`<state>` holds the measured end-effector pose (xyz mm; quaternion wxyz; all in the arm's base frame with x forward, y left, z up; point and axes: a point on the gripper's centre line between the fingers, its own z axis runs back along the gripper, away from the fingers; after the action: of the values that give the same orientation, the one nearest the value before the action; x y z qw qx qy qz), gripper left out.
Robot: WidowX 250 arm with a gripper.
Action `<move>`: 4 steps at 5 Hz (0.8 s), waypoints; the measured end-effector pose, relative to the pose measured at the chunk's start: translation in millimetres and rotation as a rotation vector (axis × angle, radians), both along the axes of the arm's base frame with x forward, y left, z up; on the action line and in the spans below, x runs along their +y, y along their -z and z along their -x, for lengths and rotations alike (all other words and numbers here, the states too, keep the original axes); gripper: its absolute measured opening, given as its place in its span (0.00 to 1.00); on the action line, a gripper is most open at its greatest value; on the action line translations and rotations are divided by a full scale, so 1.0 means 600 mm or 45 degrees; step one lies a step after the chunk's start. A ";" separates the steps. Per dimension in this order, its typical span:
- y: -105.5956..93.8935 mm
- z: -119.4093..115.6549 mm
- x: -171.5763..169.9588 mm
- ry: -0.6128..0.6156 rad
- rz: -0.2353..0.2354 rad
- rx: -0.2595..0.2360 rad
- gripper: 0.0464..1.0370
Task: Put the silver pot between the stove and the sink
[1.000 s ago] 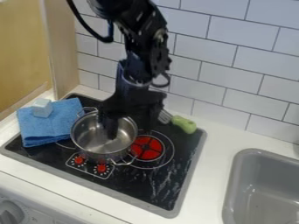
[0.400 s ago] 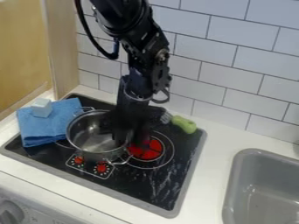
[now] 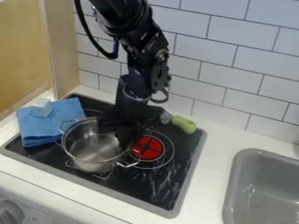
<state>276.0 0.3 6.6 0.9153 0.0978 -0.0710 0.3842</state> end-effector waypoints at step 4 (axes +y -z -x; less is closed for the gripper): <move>-0.034 0.005 -0.012 0.067 -0.058 -0.024 0.02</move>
<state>273.3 -7.0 26.8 0.9219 0.1130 -0.0907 0.3593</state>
